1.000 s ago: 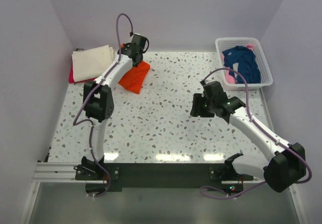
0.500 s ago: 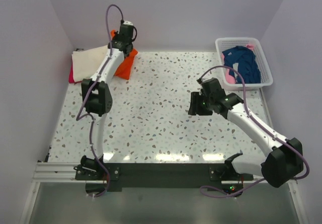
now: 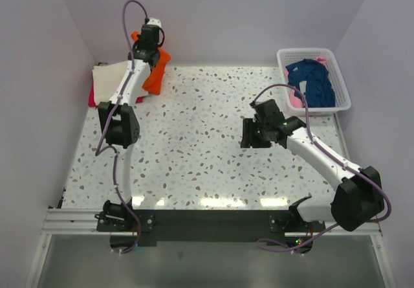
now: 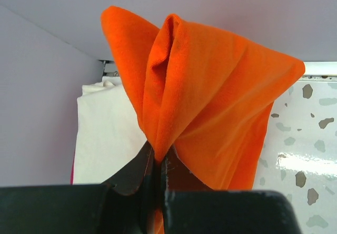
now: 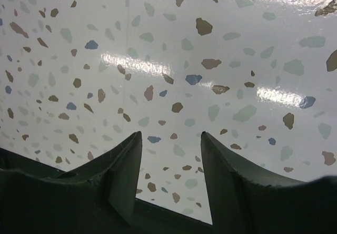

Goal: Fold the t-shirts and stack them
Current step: Neatly place the folded tshirt to the corner

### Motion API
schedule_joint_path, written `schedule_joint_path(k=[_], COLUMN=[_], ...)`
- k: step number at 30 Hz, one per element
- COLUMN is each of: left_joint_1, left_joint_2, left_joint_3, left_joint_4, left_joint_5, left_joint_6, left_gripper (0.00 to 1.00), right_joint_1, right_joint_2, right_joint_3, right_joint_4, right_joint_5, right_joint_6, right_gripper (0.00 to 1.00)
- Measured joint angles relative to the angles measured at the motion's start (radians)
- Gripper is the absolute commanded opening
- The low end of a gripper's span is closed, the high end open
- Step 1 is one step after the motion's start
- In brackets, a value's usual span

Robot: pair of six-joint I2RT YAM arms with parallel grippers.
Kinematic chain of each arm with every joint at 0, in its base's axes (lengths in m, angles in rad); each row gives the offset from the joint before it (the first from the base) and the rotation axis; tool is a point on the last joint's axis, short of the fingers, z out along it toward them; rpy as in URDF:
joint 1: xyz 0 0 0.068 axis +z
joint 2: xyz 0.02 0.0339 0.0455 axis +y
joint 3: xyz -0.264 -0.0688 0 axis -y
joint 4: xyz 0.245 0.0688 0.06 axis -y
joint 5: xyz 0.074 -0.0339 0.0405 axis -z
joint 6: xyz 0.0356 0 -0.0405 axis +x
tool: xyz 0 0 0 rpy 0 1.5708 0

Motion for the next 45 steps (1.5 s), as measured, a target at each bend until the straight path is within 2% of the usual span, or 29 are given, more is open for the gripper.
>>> schedule_joint_path(k=[14,26,27,29,30,32,33,35,36,39,45], left_joint_1=[0.032,0.146,0.158,0.177,0.187,0.207,0.216,0.233,0.241,0.258,0.266], left_joint_2=[-0.084,-0.078,-0.069,-0.044,-0.027,0.003,0.016,0.037,0.042,0.032,-0.055], left_joint_3=[0.0,-0.018,-0.019,-0.019,-0.02,-0.03,-0.036,-0.045,-0.047,-0.084,-0.203], left_joint_4=[-0.001,0.001,0.001,0.005,0.009,0.018,0.018,0.015,0.014,0.031,0.065], left_joint_5=[0.045,0.1,0.102,0.106,0.106,0.087,0.074,0.044,0.034,0.016,0.046], left_joint_6=[-0.002,-0.035,-0.041,-0.047,-0.053,-0.071,-0.084,-0.111,-0.125,-0.171,-0.275], left_gripper=[0.0,0.0,0.06,0.27,0.51,0.64,0.73,0.77,0.88,0.98,1.0], right_joint_1=[0.004,0.008,0.008,0.009,0.01,0.013,0.014,0.016,0.018,0.019,0.019], right_joint_2=[0.006,0.069,0.074,0.087,0.093,0.103,0.108,0.113,0.115,0.115,0.114], right_joint_3=[0.017,0.026,0.027,0.03,0.03,0.03,0.03,0.031,0.031,0.031,0.032], right_joint_4=[0.0,0.003,0.005,0.008,0.009,0.009,0.009,0.01,0.01,0.013,0.027], right_joint_5=[0.001,0.0,0.0,0.0,0.0,0.0,-0.001,-0.001,-0.001,0.0,0.0], right_joint_6=[0.0,-0.001,-0.001,-0.001,-0.001,-0.002,-0.002,-0.004,-0.005,-0.006,-0.009], right_gripper=[0.52,0.52,0.52,0.52,0.52,0.52,0.52,0.53,0.53,0.56,0.59])
